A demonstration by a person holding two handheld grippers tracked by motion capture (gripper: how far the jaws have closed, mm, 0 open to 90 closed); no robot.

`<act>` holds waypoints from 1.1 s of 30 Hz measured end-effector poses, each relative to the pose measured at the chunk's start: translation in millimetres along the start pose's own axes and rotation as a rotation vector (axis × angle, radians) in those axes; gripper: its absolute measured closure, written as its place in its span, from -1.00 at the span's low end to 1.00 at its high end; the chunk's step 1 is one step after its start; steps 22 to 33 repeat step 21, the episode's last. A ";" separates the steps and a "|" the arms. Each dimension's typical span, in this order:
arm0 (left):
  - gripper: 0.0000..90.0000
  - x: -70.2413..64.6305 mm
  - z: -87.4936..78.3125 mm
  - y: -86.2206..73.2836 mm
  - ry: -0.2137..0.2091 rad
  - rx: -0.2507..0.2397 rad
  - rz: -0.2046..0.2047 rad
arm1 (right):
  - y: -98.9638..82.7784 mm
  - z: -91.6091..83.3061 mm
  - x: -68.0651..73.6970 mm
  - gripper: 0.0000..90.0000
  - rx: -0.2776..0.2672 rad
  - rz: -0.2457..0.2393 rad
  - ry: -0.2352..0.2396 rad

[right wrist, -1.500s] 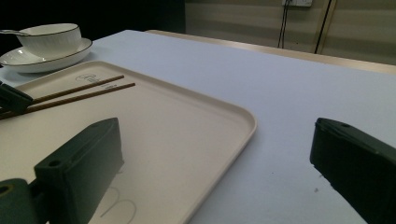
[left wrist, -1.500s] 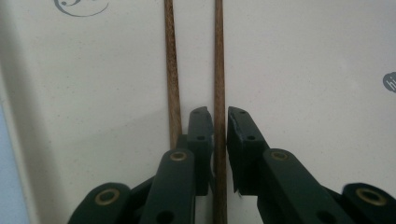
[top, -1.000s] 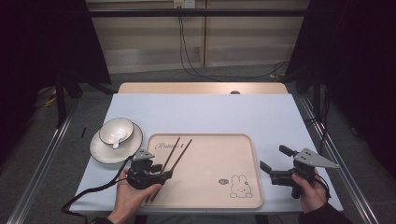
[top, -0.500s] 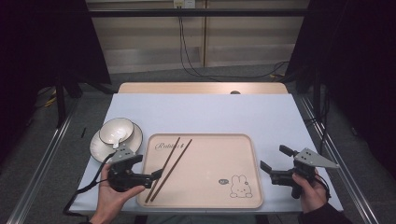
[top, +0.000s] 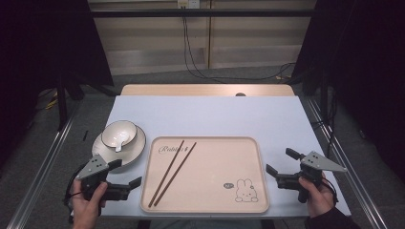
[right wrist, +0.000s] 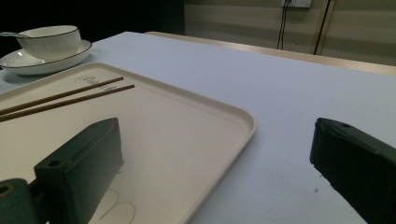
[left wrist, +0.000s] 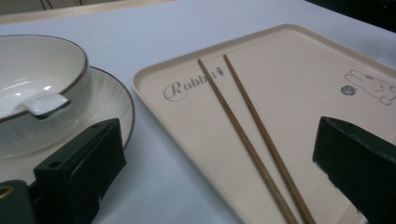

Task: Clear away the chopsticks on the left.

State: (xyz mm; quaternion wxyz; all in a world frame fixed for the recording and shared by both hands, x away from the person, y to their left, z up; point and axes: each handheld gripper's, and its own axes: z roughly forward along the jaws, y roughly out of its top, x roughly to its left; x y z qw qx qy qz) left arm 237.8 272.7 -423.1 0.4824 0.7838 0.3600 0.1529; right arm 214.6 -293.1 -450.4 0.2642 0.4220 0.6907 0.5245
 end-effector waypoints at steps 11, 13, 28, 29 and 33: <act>-0.96 23.5 -31.0 -23.7 0.079 -0.121 -0.085 | -0.2 0.5 0.5 -0.95 -0.014 -0.006 -0.014; -0.96 27.0 -37.1 -30.5 0.088 -0.126 -0.087 | -0.2 0.6 0.9 -0.95 -0.015 -0.008 -0.014; -0.96 32.7 -46.6 -37.7 0.091 -0.155 -0.146 | -0.6 1.0 -0.5 -0.95 -0.011 -0.026 -0.036; -0.96 32.7 -46.6 -37.7 0.091 -0.155 -0.146 | -0.6 1.0 -0.5 -0.95 -0.011 -0.026 -0.036; -0.96 32.7 -46.6 -37.7 0.091 -0.155 -0.146 | -0.6 1.0 -0.5 -0.95 -0.011 -0.026 -0.036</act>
